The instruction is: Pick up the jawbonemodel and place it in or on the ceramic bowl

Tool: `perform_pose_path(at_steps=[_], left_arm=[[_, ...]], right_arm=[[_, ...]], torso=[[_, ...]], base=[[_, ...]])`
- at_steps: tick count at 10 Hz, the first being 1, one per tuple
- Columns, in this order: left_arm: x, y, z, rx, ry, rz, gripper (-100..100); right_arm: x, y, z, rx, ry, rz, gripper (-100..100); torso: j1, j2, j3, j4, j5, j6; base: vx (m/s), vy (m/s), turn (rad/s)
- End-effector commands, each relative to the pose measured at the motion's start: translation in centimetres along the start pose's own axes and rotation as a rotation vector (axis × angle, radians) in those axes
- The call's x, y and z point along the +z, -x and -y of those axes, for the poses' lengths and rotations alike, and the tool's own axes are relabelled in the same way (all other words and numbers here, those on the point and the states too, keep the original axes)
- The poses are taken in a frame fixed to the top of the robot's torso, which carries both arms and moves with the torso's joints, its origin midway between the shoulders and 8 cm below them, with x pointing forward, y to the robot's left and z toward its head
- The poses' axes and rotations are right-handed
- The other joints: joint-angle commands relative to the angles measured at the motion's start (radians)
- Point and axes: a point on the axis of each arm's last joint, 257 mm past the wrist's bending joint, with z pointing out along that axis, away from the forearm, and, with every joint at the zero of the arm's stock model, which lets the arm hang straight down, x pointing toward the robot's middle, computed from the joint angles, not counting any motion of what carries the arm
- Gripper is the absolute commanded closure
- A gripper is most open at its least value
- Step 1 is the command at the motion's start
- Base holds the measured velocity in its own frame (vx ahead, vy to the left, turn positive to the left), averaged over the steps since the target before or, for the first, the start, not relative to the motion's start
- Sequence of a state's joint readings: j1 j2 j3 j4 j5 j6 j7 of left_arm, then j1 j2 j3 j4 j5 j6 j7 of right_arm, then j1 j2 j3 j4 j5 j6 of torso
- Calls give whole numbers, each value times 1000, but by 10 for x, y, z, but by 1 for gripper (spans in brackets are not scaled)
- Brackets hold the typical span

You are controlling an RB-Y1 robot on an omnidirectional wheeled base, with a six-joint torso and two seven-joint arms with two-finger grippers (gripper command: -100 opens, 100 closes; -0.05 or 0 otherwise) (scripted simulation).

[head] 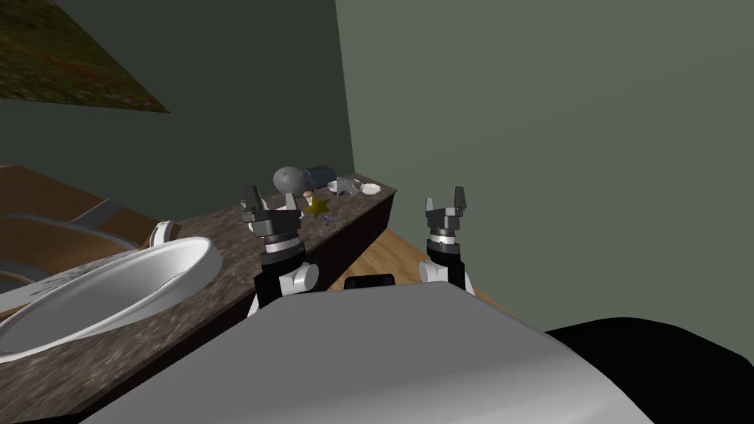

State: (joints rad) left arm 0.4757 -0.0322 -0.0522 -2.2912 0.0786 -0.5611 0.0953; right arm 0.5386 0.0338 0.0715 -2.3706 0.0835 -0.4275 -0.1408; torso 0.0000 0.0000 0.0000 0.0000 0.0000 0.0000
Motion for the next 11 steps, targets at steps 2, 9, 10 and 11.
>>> perform_pose_path(at_steps=[2,9,10,11], left_arm=[[1,-7,-17,-1,65,-55,-100],[1,-16,-64,-27,239,-120,-100],[0,-15,-67,-26,253,-119,-100],[0,-17,-76,-34,286,-130,-100]], right_arm=[[0,0,0,0,0,0,0],[0,0,0,0,0,0,0],[0,0,0,0,0,0,0],[0,0,0,0,0,0,0]], torso=[[1,1,0,0,0,0],[3,2,1,0,1,0],[3,2,1,0,1,0],[3,1,1,0,1,0]], base=[[-23,32,-75],[-32,42,-64],[-22,36,-42],[-26,42,-93]])
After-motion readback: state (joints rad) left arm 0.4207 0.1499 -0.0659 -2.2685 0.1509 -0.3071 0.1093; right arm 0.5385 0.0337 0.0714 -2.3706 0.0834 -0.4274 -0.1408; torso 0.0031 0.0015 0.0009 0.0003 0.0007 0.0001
